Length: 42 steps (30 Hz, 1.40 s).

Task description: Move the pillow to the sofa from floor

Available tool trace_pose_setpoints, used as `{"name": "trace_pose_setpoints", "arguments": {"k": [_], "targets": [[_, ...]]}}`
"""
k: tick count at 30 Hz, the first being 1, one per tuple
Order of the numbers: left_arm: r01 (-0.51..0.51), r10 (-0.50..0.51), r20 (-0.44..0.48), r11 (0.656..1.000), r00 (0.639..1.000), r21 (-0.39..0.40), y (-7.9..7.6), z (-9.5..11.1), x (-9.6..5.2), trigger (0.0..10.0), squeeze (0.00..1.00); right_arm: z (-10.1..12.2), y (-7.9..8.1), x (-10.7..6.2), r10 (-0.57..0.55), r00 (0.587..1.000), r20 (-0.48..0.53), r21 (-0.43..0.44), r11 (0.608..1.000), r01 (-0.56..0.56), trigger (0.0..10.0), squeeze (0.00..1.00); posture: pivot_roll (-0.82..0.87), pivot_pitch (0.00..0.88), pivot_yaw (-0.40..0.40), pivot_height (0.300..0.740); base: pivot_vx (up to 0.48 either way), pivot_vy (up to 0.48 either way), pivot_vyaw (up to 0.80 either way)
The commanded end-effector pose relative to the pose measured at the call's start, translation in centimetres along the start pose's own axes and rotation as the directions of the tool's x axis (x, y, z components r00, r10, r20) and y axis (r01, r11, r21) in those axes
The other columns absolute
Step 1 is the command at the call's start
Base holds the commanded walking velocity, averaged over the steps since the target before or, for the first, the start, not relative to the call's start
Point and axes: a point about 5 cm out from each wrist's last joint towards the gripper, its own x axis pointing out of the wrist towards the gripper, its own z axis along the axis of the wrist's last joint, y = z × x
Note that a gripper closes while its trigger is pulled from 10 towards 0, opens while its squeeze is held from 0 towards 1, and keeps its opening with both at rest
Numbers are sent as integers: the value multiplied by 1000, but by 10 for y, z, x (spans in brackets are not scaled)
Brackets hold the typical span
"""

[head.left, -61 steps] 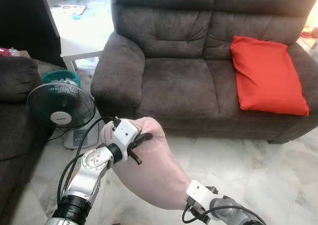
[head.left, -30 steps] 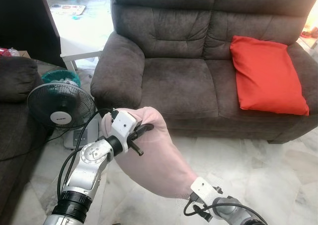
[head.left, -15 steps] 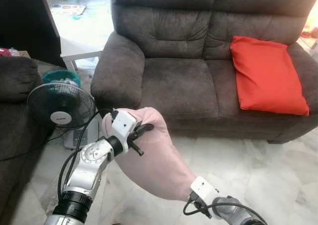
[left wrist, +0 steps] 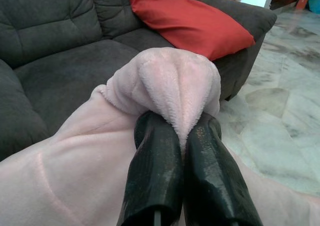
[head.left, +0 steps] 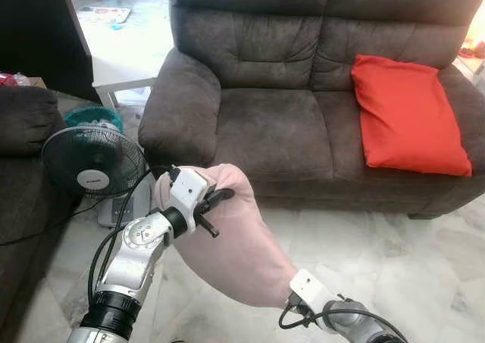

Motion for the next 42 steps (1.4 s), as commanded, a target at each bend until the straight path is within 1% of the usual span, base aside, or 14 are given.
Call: {"name": "trace_pose_setpoints", "arguments": {"k": [1, 15, 17, 21, 24, 25, 26, 31, 33, 34, 38, 39, 40, 42], "targets": [[-2, -3, 116, 999, 993, 42, 5, 29, 6, 10000, 0, 2, -1, 0, 3, 1000, 13, -4, 1000, -3, 0, 0, 131, 49, -80, 740, 0, 0, 0], [8, -12, 89, 999, 996, 48, 0, 23, 6, 10000, 0, 2, 0, 0, 1, 999, 35, 13, 1000, -2, 0, 0, 123, 52, -78, 740, 0, 0, 0], [12, -17, 83, 999, 996, 50, -1, 22, 6, 10000, 0, 2, 1, 0, -3, 999, 47, 30, 1000, 2, 0, 0, 123, 52, -78, 740, 0, 0, 0], [7, -10, 63, 999, 998, 54, -2, 16, 5, 10000, 0, 3, 0, 0, -20, 998, 56, 19, 1000, 19, 0, 0, 121, 48, -79, 740, 0, 0, 0], [-21, 19, 40, 998, 999, 51, -1, 7, 2, 10000, 0, 2, -1, -1, -67, 995, 77, 74, 995, 61, 0, 0, 119, 45, -78, 740, 0, 0, 0], [-38, 37, 28, 998, 999, 52, -1, 4, 1, 10000, 0, 2, -1, -1, -79, 993, 86, 102, 992, 70, 10000, 0, 116, 44, -77, 740, 0, 0, 0], [-77, 77, 1, 995, 997, 60, 1, -4, -1, 10000, 0, 1, -1, -1, -106, 988, 108, 151, 985, 89, 10000, 0, 116, 44, -77, 740, 0, 0, 0], [-170, 172, -28, 984, 985, 43, 4, -15, -4, 10000, 0, 2, 0, -3, -160, 971, 177, 261, 959, 110, 10000, 0, 109, 41, -77, 740, 0, 0, 0], [-254, 257, -64, 966, 964, 52, 7, -25, -7, 10000, 0, 2, 0, -5, -228, 946, 232, 372, 919, 130, 10000, 0, 100, 34, -78, 740, 0, 0, 0], [-254, 257, -64, 966, 964, 52, 7, -25, -7, 10000, 0, 2, 0, -5, -228, 946, 232, 372, 919, 130, 10000, 0, 100, 34, -78, 740, 0, 0, 0], [-310, 315, -98, 948, 944, 68, 9, -34, -9, 10000, 0, 3, 1, -6, -263, 926, 272, 432, 893, 127, 10000, 0, 97, 31, -79, 740, 0, 0, 0], [-350, 356, -103, 934, 929, 71, 10, -38, -11, 10000, 0, 4, 1, -8, -278, 912, 301, 455, 882, 119, 10000, 0, 90, 24, -80, 740, 0, 0, 0], [-350, 356, -103, 934, 929, 71, 10, -38, -11, 10000, 0, 4, 1, -8, -278, 912, 301, 455, 882, 119, 10000, 0, 90, 24, -80, 740, 0, 0, 0], [-435, 442, -98, 897, 892, 79, 12, -39, -13, 10000, 0, 5, 1, -10, -323, 884, 337, 501, 857, 121, 10000, 0, 91, 20, -81, 740, 0, 0, 0]]}}
